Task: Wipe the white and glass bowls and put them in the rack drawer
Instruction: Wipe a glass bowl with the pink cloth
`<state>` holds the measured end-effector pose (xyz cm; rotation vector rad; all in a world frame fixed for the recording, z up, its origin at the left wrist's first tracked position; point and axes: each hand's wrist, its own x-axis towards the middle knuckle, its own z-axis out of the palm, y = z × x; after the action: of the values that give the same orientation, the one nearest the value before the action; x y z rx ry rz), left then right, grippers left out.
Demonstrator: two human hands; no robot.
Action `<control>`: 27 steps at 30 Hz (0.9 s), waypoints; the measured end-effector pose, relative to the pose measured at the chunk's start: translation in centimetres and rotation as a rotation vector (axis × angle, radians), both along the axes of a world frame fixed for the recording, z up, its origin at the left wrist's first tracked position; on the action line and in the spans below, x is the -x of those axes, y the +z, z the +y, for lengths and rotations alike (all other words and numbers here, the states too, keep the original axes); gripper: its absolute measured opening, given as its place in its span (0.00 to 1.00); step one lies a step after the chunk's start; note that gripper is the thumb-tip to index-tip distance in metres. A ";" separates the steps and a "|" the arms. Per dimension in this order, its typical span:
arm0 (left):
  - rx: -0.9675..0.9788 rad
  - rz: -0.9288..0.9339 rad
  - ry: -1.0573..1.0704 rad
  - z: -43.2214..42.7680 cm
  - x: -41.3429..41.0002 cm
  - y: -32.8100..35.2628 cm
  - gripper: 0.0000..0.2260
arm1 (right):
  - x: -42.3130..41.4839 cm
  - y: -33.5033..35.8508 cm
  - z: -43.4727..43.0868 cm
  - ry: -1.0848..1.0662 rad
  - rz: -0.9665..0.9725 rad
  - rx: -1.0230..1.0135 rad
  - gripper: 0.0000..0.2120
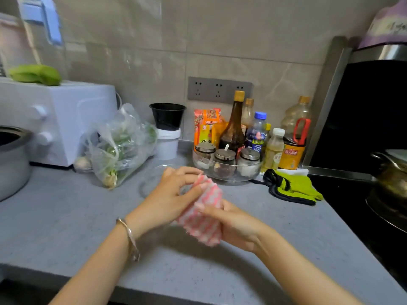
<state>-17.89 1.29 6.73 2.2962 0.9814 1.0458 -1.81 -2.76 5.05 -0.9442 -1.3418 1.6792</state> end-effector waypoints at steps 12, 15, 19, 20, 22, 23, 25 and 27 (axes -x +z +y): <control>0.054 0.427 0.301 9.6 5.5 -7.1 0.27 | 0.8 -1.7 4.8 -0.281 0.142 0.276 0.05; -0.018 0.338 0.260 10.6 5.6 -7.8 0.14 | 0.3 -2.0 4.9 -0.267 0.154 0.310 0.05; -0.006 0.378 0.194 10.8 5.6 -7.1 0.22 | -0.2 -2.1 5.0 -0.282 0.144 0.307 0.06; -0.014 0.378 0.175 10.9 5.6 -7.0 0.26 | -0.4 -2.0 5.0 -0.289 0.146 0.305 0.06; -0.056 0.374 0.162 11.0 5.7 -7.0 0.27 | -0.7 -2.0 4.8 -0.299 0.154 0.302 0.05; -0.075 0.367 0.162 10.8 5.7 -6.7 0.24 | -1.0 -1.9 4.6 -0.302 0.161 0.300 0.05; -0.085 0.359 0.142 10.3 5.4 -6.3 0.20 | -1.8 -1.7 3.9 -0.300 0.180 0.308 0.06; -0.102 0.288 0.101 9.3 4.9 -5.7 0.25 | -2.9 -1.4 3.0 -0.313 0.184 0.323 0.10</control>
<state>-22.76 10.57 1.05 2.5556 1.1901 0.8340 1.09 0.27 3.61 -1.0884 -0.7693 1.7145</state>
